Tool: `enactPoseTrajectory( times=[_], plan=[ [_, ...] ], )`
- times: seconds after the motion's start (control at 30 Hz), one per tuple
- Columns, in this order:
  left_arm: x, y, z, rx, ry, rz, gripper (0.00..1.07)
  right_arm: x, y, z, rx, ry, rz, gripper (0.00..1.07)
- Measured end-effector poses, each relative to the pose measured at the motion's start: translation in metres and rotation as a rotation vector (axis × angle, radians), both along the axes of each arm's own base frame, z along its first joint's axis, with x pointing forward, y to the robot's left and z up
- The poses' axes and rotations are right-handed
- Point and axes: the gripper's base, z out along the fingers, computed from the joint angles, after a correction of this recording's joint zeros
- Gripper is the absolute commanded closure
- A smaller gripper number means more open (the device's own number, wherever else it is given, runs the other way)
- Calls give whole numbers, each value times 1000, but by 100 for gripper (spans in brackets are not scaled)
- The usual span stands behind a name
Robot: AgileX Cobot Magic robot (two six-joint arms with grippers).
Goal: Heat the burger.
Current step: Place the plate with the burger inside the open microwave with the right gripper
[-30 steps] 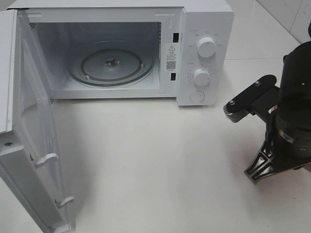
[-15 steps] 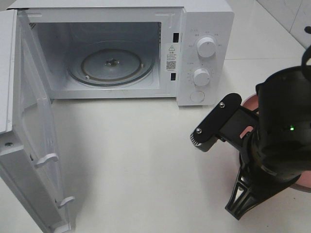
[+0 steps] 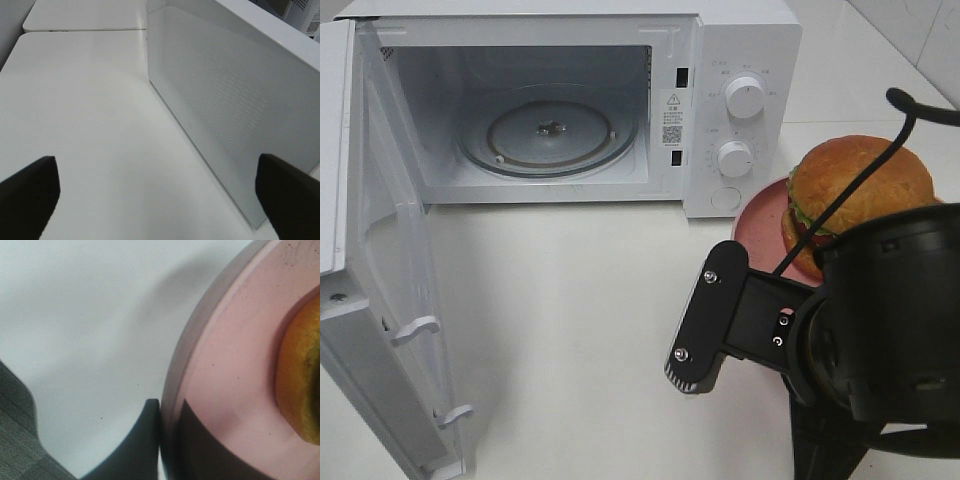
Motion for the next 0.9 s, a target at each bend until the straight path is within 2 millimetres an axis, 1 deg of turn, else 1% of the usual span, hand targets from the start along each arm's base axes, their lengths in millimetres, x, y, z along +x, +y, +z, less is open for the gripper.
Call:
enactPoseTrajectory(
  times=[0.03, 0.13, 0.2, 0.23, 0.27, 0.3, 0.37, 0.4, 0.47, 0.5, 0.53, 0.57, 0.63, 0.9],
  plan=[
    [0, 0, 0, 0, 0, 0, 7, 0, 0, 0, -14, 10, 34, 107],
    [0, 0, 0, 0, 0, 0, 7, 0, 1, 0, -20, 15, 52, 107],
    [0, 0, 0, 0, 0, 0, 7, 0, 3, 0, -36, 30, 123, 107],
    [0, 0, 0, 0, 0, 0, 7, 0, 3, 0, -36, 30, 123, 107],
    [0, 0, 0, 0, 0, 0, 7, 1, 4, -1, -44, 39, 182, 107],
    [0, 0, 0, 0, 0, 0, 7, 1, 4, -1, -44, 39, 182, 107],
    [0, 0, 0, 0, 0, 0, 7, 1, 7, -1, -60, 55, 280, 107],
    [0, 0, 0, 0, 0, 0, 7, 1, 7, -1, -60, 55, 280, 107],
    [0, 0, 0, 0, 0, 0, 7, 2, 10, -1, -107, 72, 429, 107],
    [0, 0, 0, 0, 0, 0, 7, 2, 10, -1, -107, 72, 429, 107],
    [0, 0, 0, 0, 0, 0, 7, 3, 12, -1, -124, 74, 491, 107],
    [0, 0, 0, 0, 0, 0, 7, 3, 12, -1, -124, 74, 491, 107],
    [0, 0, 0, 0, 0, 0, 7, 3, 15, -1, -125, 76, 562, 106],
    [0, 0, 0, 0, 0, 0, 7, 4, 22, -2, -83, 58, 627, 107]
  ],
)
